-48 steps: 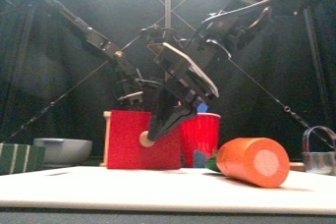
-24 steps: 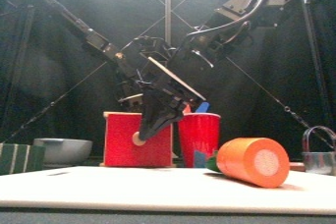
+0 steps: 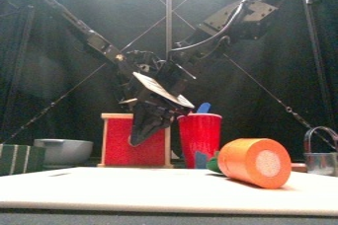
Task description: Close drawer
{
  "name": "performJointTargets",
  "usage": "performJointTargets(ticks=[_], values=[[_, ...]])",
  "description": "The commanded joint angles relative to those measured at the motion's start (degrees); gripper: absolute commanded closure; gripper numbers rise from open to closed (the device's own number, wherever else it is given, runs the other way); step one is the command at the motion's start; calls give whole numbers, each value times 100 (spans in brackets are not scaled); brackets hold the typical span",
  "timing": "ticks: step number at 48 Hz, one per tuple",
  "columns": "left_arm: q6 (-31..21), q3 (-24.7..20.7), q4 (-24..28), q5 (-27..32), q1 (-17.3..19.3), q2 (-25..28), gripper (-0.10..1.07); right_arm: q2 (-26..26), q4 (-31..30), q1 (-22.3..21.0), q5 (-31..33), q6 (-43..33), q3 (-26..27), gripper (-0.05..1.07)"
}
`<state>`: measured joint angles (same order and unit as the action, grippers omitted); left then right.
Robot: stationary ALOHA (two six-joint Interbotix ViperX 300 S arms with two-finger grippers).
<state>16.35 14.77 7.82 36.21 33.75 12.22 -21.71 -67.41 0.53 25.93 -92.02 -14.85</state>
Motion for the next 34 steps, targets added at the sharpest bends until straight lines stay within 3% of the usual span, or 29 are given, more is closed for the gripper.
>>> performJointTargets(ticks=[1,21,34], values=[[0,-53,35,-53,-18,-44,46,88,-26,-141,35,9,193,79],[-26,-9,53,-281,-18,-62,46,158,141,-158,114,0,255,79],[-62,-105,123,-659,0,-360,46,606,686,264,-404,9,220,79]])
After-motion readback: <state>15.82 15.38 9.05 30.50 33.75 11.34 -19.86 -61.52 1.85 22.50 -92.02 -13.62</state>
